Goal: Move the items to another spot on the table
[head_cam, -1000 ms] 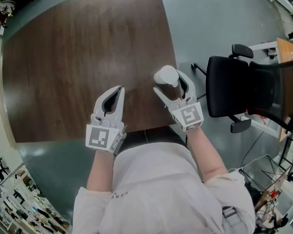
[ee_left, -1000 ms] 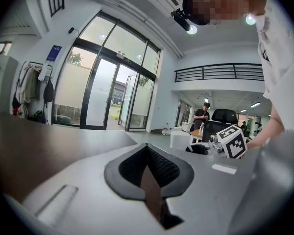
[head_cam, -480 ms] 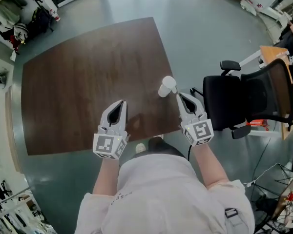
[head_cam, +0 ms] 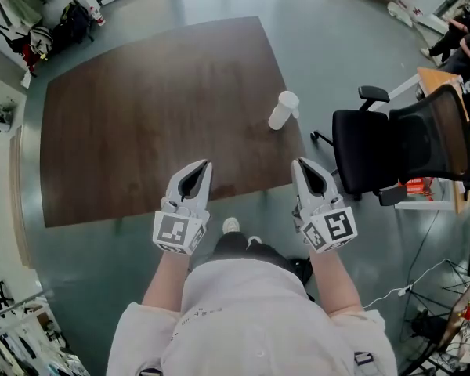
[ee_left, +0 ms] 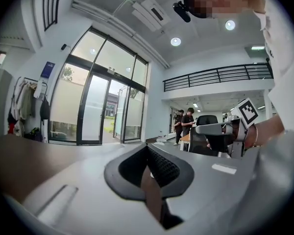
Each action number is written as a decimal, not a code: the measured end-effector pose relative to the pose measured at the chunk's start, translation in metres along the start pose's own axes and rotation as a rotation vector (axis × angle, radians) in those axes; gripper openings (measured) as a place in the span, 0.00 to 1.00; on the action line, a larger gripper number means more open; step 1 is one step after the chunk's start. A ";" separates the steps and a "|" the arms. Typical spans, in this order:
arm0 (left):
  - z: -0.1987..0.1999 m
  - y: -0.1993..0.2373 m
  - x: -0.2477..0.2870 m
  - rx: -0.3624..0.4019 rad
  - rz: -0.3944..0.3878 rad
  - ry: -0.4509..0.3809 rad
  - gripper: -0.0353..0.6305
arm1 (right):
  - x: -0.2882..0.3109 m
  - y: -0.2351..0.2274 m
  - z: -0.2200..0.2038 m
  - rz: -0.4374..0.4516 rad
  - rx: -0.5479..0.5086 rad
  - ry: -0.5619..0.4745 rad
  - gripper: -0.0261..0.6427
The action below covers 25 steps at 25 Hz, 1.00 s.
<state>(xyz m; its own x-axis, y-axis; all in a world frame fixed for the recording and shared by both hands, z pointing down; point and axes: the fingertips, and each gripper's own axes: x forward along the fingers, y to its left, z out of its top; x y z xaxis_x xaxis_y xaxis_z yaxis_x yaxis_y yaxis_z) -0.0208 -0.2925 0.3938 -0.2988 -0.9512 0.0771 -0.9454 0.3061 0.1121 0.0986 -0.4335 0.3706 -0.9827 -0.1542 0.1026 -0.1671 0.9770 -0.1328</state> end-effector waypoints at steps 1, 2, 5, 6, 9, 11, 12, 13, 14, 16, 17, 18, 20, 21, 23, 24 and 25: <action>-0.003 -0.001 -0.012 0.010 0.017 -0.005 0.08 | -0.006 0.010 -0.003 0.009 -0.003 0.004 0.03; -0.004 -0.002 -0.024 0.013 0.027 -0.010 0.08 | -0.012 0.020 -0.006 0.022 0.002 0.007 0.03; -0.002 -0.014 -0.055 0.005 0.038 -0.023 0.08 | -0.031 0.050 -0.017 0.074 0.011 0.012 0.03; 0.000 -0.020 -0.065 0.009 0.041 -0.027 0.08 | -0.039 0.059 -0.021 0.093 0.010 0.015 0.03; -0.002 -0.034 -0.094 0.040 0.071 -0.034 0.08 | -0.062 0.084 -0.031 0.149 0.001 0.034 0.03; -0.004 -0.043 -0.116 0.047 0.099 -0.034 0.08 | -0.075 0.101 -0.038 0.188 -0.008 0.048 0.03; -0.004 -0.047 -0.129 0.049 0.114 -0.031 0.08 | -0.081 0.111 -0.042 0.207 -0.006 0.053 0.03; -0.005 -0.050 -0.144 0.052 0.130 -0.026 0.08 | -0.086 0.122 -0.048 0.226 -0.001 0.060 0.03; -0.005 -0.053 -0.161 0.056 0.149 -0.021 0.08 | -0.091 0.134 -0.054 0.244 0.004 0.068 0.03; -0.007 -0.056 -0.195 0.060 0.184 -0.015 0.08 | -0.099 0.157 -0.063 0.272 0.007 0.083 0.03; -0.006 -0.055 -0.211 0.059 0.201 -0.016 0.08 | -0.101 0.168 -0.066 0.282 0.009 0.087 0.03; -0.005 -0.052 -0.226 0.059 0.218 -0.021 0.08 | -0.104 0.181 -0.068 0.290 0.009 0.088 0.03; 0.002 -0.042 -0.258 0.055 0.258 -0.038 0.08 | -0.110 0.208 -0.067 0.304 0.008 0.091 0.03; 0.005 -0.036 -0.272 0.053 0.279 -0.049 0.08 | -0.112 0.221 -0.065 0.308 0.012 0.092 0.03; 0.010 -0.024 -0.296 0.049 0.309 -0.064 0.08 | -0.114 0.241 -0.062 0.304 0.032 0.092 0.03; 0.010 -0.019 -0.304 0.047 0.312 -0.067 0.08 | -0.114 0.249 -0.062 0.298 0.039 0.092 0.03; 0.007 -0.014 -0.312 0.049 0.311 -0.066 0.08 | -0.114 0.256 -0.062 0.290 0.038 0.091 0.03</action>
<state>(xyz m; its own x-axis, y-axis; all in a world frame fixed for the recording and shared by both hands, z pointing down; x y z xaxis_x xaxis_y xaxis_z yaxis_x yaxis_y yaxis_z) 0.0844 -0.0005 0.3615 -0.5804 -0.8135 0.0359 -0.8123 0.5815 0.0451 0.1727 -0.1571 0.3861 -0.9789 0.1458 0.1432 0.1146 0.9719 -0.2058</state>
